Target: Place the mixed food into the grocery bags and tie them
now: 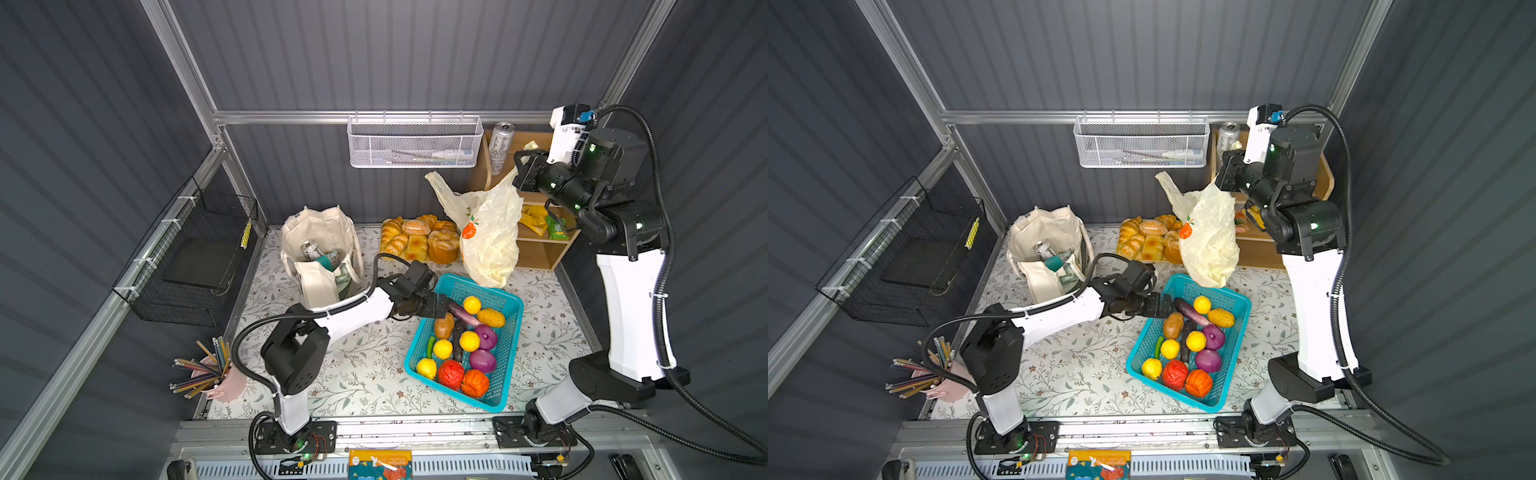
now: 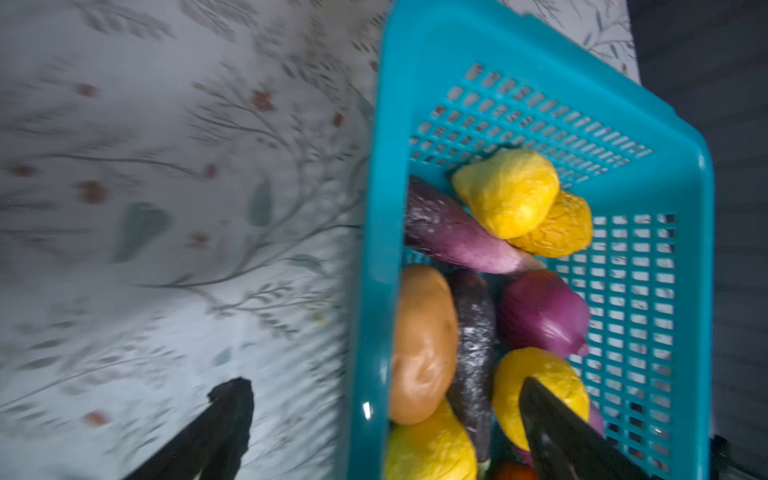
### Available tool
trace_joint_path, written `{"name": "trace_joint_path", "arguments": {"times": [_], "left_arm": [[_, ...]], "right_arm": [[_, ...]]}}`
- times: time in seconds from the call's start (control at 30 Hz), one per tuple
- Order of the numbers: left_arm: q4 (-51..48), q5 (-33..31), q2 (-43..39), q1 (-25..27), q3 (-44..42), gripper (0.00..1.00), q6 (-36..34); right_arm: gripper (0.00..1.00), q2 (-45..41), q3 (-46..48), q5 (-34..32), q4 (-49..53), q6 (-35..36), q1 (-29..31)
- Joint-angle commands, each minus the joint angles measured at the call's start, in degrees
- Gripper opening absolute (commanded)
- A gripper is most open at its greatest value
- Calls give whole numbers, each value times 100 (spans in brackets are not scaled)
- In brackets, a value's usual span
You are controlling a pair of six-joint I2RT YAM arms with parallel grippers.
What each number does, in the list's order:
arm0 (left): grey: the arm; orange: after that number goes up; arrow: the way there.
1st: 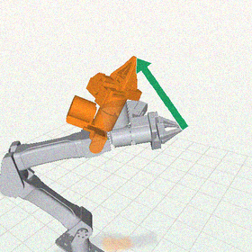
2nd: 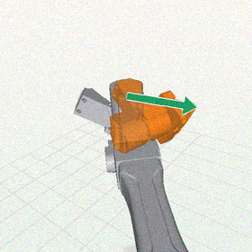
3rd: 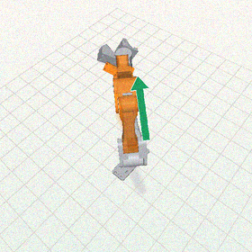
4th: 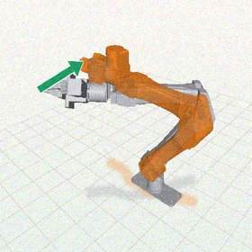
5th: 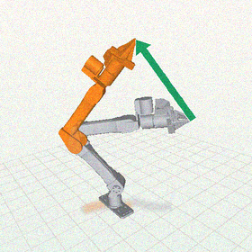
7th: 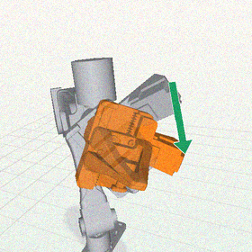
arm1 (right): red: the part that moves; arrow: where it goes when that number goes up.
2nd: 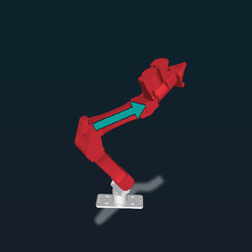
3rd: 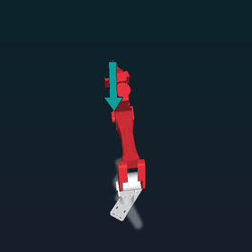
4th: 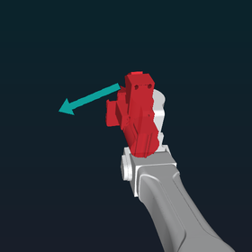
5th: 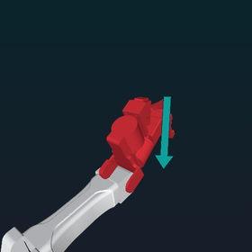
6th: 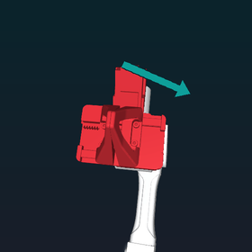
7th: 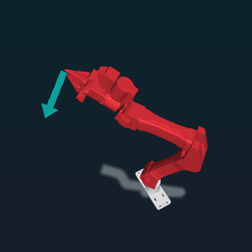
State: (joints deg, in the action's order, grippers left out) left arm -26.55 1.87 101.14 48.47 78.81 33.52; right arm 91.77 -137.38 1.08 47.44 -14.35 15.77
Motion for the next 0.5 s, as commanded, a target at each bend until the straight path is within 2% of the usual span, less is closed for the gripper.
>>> {"name": "trace_joint_path", "arguments": {"times": [0.0,0.1,0.27,0.37,0.47], "left_arm": [[-1502,-799,-762,11,170,100,-515],[-1997,-521,-1210,253,-130,100,-458],[-2331,30,-1770,1040,-565,100,-57],[-2336,421,-1861,1557,-681,100,193],[-1943,855,-1755,2008,-911,100,410]], "right_arm": [[0,-158,33,153,-70,-32,-30],[0,-237,214,238,-215,-75,-30],[0,-197,151,413,-213,-190,-30],[0,-202,158,361,-171,-200,-30],[0,-225,208,284,-134,-191,-30]]}}
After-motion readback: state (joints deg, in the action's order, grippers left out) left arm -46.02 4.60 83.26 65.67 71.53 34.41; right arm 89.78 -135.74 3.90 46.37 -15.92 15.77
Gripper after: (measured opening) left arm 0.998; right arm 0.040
